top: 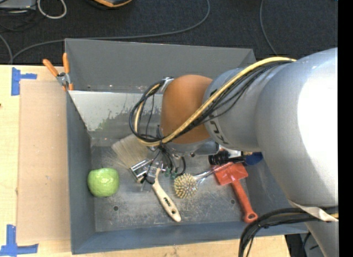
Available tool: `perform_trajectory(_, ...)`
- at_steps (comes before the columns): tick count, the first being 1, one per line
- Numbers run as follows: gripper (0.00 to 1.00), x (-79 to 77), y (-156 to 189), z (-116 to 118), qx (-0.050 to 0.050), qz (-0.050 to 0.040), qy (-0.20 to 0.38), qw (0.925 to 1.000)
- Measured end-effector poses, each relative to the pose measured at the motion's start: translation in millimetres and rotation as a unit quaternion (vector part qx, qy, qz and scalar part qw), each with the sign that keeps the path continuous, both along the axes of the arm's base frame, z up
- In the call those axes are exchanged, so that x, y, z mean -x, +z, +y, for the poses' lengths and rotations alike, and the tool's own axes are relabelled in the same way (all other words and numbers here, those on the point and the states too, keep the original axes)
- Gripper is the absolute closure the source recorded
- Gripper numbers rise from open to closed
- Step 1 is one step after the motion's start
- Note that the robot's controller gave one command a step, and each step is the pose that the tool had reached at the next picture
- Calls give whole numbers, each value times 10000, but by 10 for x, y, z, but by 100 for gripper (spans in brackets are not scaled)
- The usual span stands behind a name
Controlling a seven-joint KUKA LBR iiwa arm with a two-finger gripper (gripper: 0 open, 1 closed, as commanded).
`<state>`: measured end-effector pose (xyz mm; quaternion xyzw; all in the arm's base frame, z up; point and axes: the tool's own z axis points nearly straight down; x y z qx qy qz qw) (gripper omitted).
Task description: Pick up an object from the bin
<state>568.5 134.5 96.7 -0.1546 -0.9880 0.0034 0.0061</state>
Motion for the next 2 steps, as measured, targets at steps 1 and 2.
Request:
perform_trajectory(1,0,-166,-191,837,-49,-109,1185,9929)
perform_trajectory(2,100,-171,-256,-153,-17,-30,107,9999)
